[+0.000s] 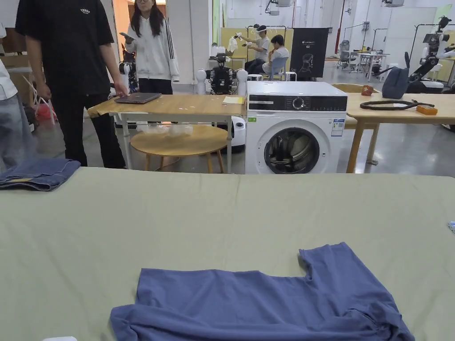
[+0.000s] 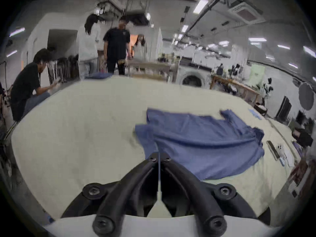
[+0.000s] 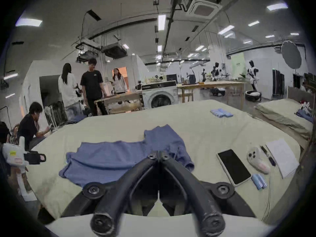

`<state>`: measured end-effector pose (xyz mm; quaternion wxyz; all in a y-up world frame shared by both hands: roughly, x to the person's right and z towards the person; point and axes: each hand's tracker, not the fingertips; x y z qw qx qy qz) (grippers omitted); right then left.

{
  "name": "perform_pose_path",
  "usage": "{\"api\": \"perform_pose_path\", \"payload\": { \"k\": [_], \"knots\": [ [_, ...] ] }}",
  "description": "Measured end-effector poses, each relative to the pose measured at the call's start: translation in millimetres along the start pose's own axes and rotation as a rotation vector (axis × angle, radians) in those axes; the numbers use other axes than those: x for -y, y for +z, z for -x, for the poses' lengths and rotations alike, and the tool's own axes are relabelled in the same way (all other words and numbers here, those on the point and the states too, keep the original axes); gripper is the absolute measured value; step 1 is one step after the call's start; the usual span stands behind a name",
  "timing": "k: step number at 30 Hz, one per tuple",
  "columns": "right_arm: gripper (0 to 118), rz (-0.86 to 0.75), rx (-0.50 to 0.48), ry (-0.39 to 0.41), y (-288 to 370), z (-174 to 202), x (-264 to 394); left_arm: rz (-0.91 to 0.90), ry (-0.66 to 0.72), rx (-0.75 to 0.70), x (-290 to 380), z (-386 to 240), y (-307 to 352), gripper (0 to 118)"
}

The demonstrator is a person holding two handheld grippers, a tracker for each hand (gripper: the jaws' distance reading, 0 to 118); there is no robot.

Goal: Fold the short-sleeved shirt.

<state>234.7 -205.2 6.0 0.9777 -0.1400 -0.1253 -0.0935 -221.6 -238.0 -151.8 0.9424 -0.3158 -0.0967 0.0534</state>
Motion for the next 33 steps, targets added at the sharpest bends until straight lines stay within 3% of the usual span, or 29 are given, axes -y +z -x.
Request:
{"api": "perform_pose_path", "payload": {
  "k": [1,2,3,4,5,8,9,10,12,13,14,15,16,18,21,23,25,26,28,30,33],
  "knots": [
    [0,0.007,0.004,-0.003,-0.7,-0.7,2.7,0.049,0.012,-0.021,0.8,2.6,-12.4,5],
    [0,0.021,0.008,-0.007,-2.1,-1.7,5.0,0.101,0.017,-0.034,2.4,8.9,-29.7,33],
    [0,0.030,0.007,-0.010,-3.1,-2.9,6.5,0.165,0.026,-0.045,4.0,12.2,-46.8,90],
    [0,0.043,0.009,-0.009,-4.2,-3.6,7.6,0.203,0.033,-0.043,5.9,14.5,-60.3,117],
    [0,0.059,0.016,0.001,-6.5,-3.3,9.8,0.145,0.047,-0.026,3.8,15.7,-69.6,118],
    [0,0.107,0.027,0.018,-17.2,-6.8,17.7,0.275,0.022,-0.079,11.8,12.8,-97.5,117],
    [0,0.122,0.033,0.025,-21.3,-7.3,20.7,0.269,0.011,-0.084,10.6,10.4,-104.0,111],
    [0,0.137,0.039,0.031,-25.3,-7.9,23.0,0.267,0.001,-0.087,9.9,8.1,-107.7,93],
    [3,0.210,0.066,0.047,-38.6,-8.9,28.8,0.281,-0.031,-0.101,10.5,0.6,-115.6,25],
    [19,0.238,0.075,0.044,-46.2,-10.4,32.3,0.279,-0.045,-0.100,12.0,-3.6,-117.4,15],
    [49,0.271,0.089,0.040,-56.0,-12.5,36.1,0.269,-0.077,-0.102,13.9,-14.7,-111.0,7],
    [102,0.318,0.096,0.035,-69.1,-14.9,39.7,0.268,-0.123,-0.104,15.1,-21.1,-111.5,5],
    [118,0.373,0.109,0.036,-82.4,-16.5,43.1,0.259,-0.154,-0.120,16.2,-25.5,-112.0,4],
    [118,0.418,0.103,0.031,-107.6,-17.9,43.1,0.252,-0.174,-0.121,18.3,-30.7,-107.8,4],
    [118,0.489,0.121,0.033,-143.6,-21.1,44.2,0.255,-0.081,-0.091,13.3,-19.0,-109.0,4],
    [109,0.535,0.132,0.025,-160.8,-22.3,46.1,0.260,-0.037,-0.080,10.7,-12.0,-105.2,4],
    [32,0.552,0.107,-0.005,-164.5,-26.5,49.4,0.260,-0.036,-0.076,8.2,-9.4,-105.1,4],
    [11,0.550,0.083,-0.031,-162.7,-26.8,46.5,0.257,-0.040,-0.074,8.0,-10.4,-99.1,4],
    [10,0.554,0.015,-0.067,-155.9,-26.9,53.0,0.257,-0.062,-0.067,5.2,-11.4,-97.1,4],
    [10,0.531,0.041,0.035,-143.3,-19.9,45.2,0.250,-0.088,-0.074,3.1,-8.4,-89.0,4],
    [10,0.493,0.000,-0.008,-118.6,-24.7,32.1,0.220,-0.081,-0.059,-4.3,-0.4,-67.4,3]
  ]
}}
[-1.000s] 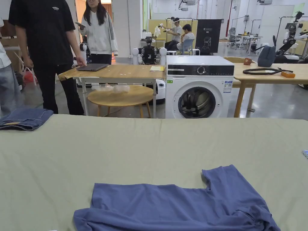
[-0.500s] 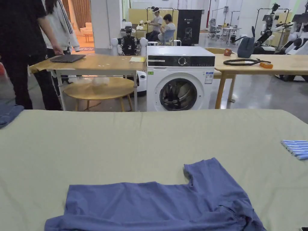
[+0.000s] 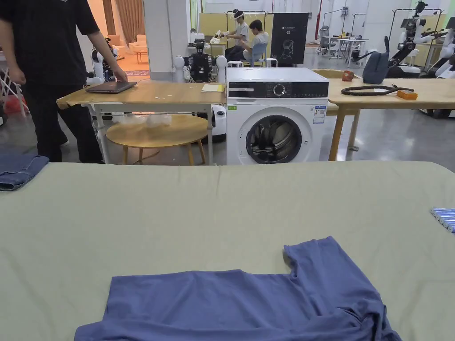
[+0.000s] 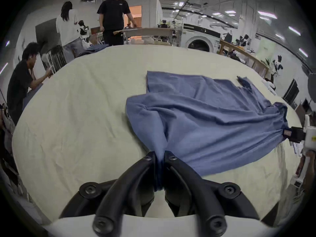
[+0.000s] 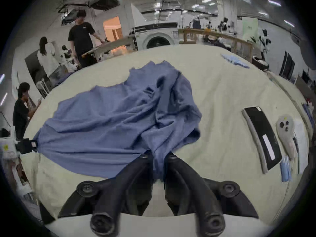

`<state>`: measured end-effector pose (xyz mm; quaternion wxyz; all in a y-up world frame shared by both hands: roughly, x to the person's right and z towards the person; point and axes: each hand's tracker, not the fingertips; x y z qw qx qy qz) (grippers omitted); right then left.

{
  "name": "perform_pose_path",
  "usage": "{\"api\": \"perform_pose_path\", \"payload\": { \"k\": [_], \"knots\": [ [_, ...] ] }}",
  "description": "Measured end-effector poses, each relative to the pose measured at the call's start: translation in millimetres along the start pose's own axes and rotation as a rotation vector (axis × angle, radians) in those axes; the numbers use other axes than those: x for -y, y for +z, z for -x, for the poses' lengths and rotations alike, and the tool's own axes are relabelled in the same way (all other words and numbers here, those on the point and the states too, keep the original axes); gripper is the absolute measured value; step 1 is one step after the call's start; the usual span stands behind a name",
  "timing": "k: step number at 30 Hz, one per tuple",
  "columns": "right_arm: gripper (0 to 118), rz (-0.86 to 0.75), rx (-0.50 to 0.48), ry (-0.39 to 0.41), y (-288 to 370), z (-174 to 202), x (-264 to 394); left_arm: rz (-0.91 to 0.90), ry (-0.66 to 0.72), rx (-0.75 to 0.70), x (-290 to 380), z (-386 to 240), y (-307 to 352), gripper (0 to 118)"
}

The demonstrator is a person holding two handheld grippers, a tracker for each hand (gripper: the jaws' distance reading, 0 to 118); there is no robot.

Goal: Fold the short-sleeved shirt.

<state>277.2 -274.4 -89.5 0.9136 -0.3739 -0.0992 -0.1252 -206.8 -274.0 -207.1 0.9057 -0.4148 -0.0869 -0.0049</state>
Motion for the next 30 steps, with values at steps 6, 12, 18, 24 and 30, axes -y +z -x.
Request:
{"api": "perform_pose_path", "payload": {
  "k": [6,12,18,24,30],
  "knots": [
    [10,-0.046,-0.072,-0.073,81.3,-7.4,16.2,-0.049,0.017,0.017,24.0,17.4,68.6,3],
    [10,0.107,-0.015,-0.054,92.8,-2.2,84.6,0.086,0.062,-0.002,85.9,28.4,79.1,3],
    [15,0.113,0.006,-0.074,85.4,-5.1,107.6,0.082,0.123,0.017,107.9,39.0,81.2,2],
    [107,-0.153,0.183,0.099,132.4,12.4,66.0,-0.122,0.089,0.054,61.6,40.8,134.7,110],
    [107,-0.592,0.114,-0.017,198.1,30.4,-4.2,-0.620,0.097,0.105,-14.5,25.3,194.5,110]
  ]
}}
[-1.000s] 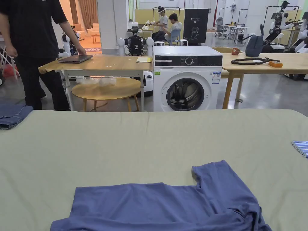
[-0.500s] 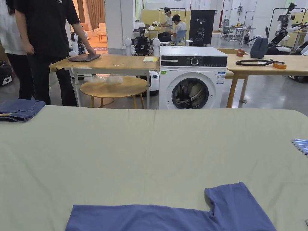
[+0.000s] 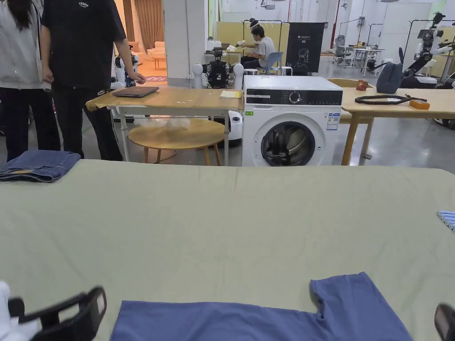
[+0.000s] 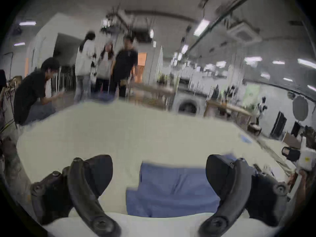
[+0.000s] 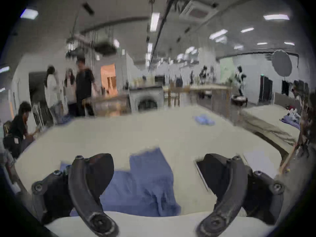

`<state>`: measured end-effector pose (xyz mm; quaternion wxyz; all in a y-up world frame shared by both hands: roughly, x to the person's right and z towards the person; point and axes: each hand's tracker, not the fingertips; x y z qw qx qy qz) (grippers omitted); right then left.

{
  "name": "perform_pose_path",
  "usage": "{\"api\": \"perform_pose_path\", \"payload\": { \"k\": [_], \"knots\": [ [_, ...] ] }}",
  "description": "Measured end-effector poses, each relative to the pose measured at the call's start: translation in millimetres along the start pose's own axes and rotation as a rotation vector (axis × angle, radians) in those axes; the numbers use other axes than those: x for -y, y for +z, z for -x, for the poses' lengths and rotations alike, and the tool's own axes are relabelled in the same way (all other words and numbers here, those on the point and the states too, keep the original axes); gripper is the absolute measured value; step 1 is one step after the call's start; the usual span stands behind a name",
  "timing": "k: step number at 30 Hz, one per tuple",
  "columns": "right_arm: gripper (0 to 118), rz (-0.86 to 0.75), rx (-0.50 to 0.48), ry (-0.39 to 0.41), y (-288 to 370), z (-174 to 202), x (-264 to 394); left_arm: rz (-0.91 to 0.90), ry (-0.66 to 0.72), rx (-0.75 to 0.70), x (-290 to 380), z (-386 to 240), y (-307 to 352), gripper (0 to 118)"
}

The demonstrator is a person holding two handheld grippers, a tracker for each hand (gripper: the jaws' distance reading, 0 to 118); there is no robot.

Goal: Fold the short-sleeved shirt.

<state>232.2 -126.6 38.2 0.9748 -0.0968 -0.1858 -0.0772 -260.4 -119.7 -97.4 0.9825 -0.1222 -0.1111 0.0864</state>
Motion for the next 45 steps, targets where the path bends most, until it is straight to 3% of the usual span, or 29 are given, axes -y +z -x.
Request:
{"api": "perform_pose_path", "payload": {
  "k": [1,2,3,4,5,7,9,14,15,16,17,18,22,23,24,26,29,30,31,32,33,34,39,40,41,42,43,44,45],
  "knots": [
    [106,-0.040,-0.026,-0.011,-0.7,3.5,-8.5,-0.037,-0.022,-0.006,-7.6,-5.7,-1.7,109],
    [98,-0.057,-0.064,-0.019,0.1,6.3,-16.9,-0.035,-0.059,0.000,-13.4,-8.9,-9.3,101],
    [56,-0.056,-0.093,-0.021,-0.3,8.7,-22.7,-0.026,-0.086,0.014,-18.8,-14.1,-14.1,58],
    [0,-0.055,-0.089,-0.019,-2.3,11.8,-24.9,-0.033,-0.104,0.000,-21.7,-18.9,-20.4,0],
    [0,-0.104,-0.031,-0.039,-5.3,16.6,-20.7,-0.051,-0.095,-0.031,-19.6,-22.3,-28.6,0],
    [0,-0.033,-0.103,0.026,-13.5,23.0,-16.7,0.049,-0.104,0.081,-41.5,-15.7,-55.5,0],
    [0,-0.027,-0.096,0.019,-23.2,23.5,-7.8,0.136,-0.050,0.065,-44.1,-9.7,-89.7,0],
    [0,0.096,-0.095,0.014,-53.0,18.4,17.2,0.446,-0.095,0.020,1.2,3.0,-173.8,0],
    [0,0.117,-0.089,0.009,-60.1,16.3,24.2,0.513,-0.101,0.020,9.1,4.2,-191.5,12],
    [0,0.136,-0.082,0.008,-66.6,14.5,30.4,0.552,-0.120,0.001,17.1,5.1,-207.1,48],
    [0,0.159,-0.071,0.013,-73.9,14.1,29.3,0.603,-0.141,-0.015,27.5,6.6,-225.7,92],
    [0,0.179,-0.064,0.018,-81.2,12.3,35.3,0.665,-0.147,-0.029,43.2,9.9,-243.3,118],
    [0,0.249,-0.063,-0.004,-105.5,6.1,48.5,0.779,-0.120,-0.088,86.7,19.6,-291.4,116],
    [0,0.266,-0.062,-0.012,-112.9,3.3,53.1,0.817,-0.100,-0.103,97.3,21.9,-301.6,110],
    [0,0.282,-0.052,-0.009,-120.1,2.4,55.8,0.851,-0.081,-0.114,107.3,23.9,-309.7,91],
    [0,0.321,-0.034,0.005,-134.8,-0.9,61.4,0.896,-0.100,-0.138,122.8,26.2,-313.6,87],
    [0,0.413,-0.014,0.010,-162.6,-6.5,70.4,0.825,-0.179,-0.132,119.0,15.9,-298.4,79],
    [9,0.437,-0.008,-0.004,-176.0,-10.6,74.7,0.818,-0.190,-0.125,115.1,15.9,-292.4,64],
    [30,0.435,0.005,-0.010,-188.4,-14.6,79.2,0.805,-0.198,-0.117,112.4,14.7,-288.6,45],
    [60,0.476,0.021,-0.017,-204.4,-20.0,83.8,0.789,-0.205,-0.111,110.1,13.5,-285.0,16],
    [98,0.545,0.030,-0.034,-224.0,-22.8,88.4,0.777,-0.191,-0.085,108.4,15.0,-282.6,0],
    [109,0.586,0.036,-0.052,-239.5,-27.9,92.6,0.774,-0.178,-0.096,107.2,15.2,-281.6,0],
    [108,0.841,0.060,-0.106,-303.4,-49.5,113.4,0.752,-0.131,-0.094,101.6,15.5,-269.5,0],
    [99,0.899,0.042,-0.110,-308.7,-50.9,118.6,0.750,-0.131,-0.093,100.4,14.7,-267.3,0],
    [86,0.940,0.036,-0.081,-308.2,-45.8,121.5,0.748,-0.135,-0.091,99.1,13.6,-265.1,0],
    [65,0.895,0.120,0.088,-301.8,-37.0,117.1,0.743,-0.145,-0.093,98.1,12.0,-263.8,0],
    [36,0.866,0.101,0.148,-295.2,-32.9,111.7,0.739,-0.150,-0.094,96.4,11.0,-261.8,0],
    [0,0.828,0.040,0.132,-287.1,-31.9,104.4,0.734,-0.150,-0.091,93.6,10.2,-259.2,0],
    [0,0.821,-0.013,0.070,-279.3,-28.1,99.0,0.730,-0.148,-0.087,90.3,9.4,-256.8,0]
  ]
}}
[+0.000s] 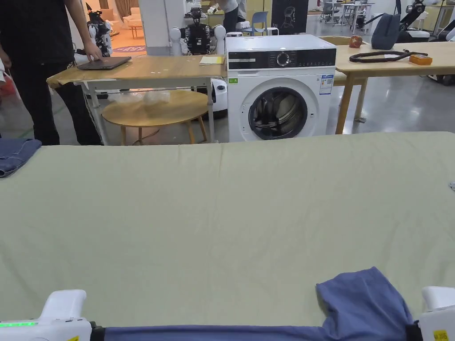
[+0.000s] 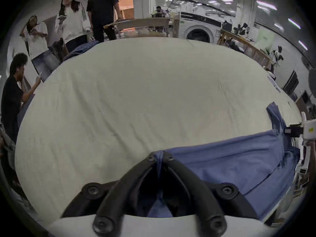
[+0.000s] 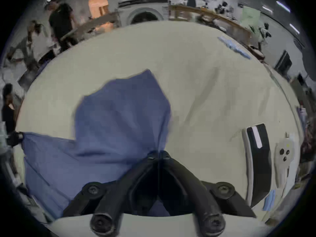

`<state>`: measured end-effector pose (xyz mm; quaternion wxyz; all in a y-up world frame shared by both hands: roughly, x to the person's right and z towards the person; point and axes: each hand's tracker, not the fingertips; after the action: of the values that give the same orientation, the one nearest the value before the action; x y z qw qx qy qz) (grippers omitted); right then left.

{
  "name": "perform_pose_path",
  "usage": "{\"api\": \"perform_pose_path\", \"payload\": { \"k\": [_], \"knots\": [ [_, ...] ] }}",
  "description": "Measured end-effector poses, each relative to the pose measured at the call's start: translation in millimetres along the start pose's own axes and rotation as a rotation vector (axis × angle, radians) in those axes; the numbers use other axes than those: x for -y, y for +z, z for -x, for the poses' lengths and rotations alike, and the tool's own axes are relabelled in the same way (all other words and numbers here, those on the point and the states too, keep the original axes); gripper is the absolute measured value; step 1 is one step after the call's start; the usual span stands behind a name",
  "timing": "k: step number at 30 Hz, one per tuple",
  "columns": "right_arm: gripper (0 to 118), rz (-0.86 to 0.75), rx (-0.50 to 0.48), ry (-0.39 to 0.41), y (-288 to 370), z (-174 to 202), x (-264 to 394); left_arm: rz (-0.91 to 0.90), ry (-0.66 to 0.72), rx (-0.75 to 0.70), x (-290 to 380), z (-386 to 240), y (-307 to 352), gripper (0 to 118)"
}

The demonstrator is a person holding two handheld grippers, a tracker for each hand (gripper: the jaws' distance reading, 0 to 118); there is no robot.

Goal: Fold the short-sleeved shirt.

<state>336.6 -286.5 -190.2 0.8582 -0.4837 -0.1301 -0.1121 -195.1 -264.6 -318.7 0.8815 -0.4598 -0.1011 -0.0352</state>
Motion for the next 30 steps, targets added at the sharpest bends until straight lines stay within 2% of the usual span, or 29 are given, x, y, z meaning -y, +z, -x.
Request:
{"api": "perform_pose_path", "payload": {
  "k": [1,2,8,15,18,22,28,30],
  "knots": [
    [0,-0.003,-0.042,-0.037,6.6,-1.6,2.9,-0.005,0.003,0.002,-0.4,-0.9,4.0,0],
    [0,0.003,-0.038,-0.041,13.8,-2.2,3.5,-0.012,0.005,0.000,-0.5,-1.0,10.4,0],
    [0,-0.121,-0.059,0.009,97.7,-7.4,17.2,-0.086,0.021,0.013,12.3,15.2,76.5,0],
    [0,-0.157,-0.066,0.082,176.0,-10.4,87.8,-0.081,0.030,0.037,83.7,37.4,142.7,0],
    [0,-0.103,-0.028,0.162,177.3,-2.5,128.1,-0.011,-0.036,-0.011,126.8,35.1,142.4,0],
    [0,-0.005,0.035,0.236,148.1,1.3,170.4,0.090,-0.021,-0.005,167.0,38.7,118.3,0],
    [0,0.010,0.030,0.187,139.7,-9.9,200.6,0.098,-0.030,-0.011,194.5,37.5,117.1,0],
    [3,-0.026,0.015,0.163,144.3,-10.5,201.3,0.027,-0.043,-0.019,194.0,35.9,125.0,1]
  ]
}}
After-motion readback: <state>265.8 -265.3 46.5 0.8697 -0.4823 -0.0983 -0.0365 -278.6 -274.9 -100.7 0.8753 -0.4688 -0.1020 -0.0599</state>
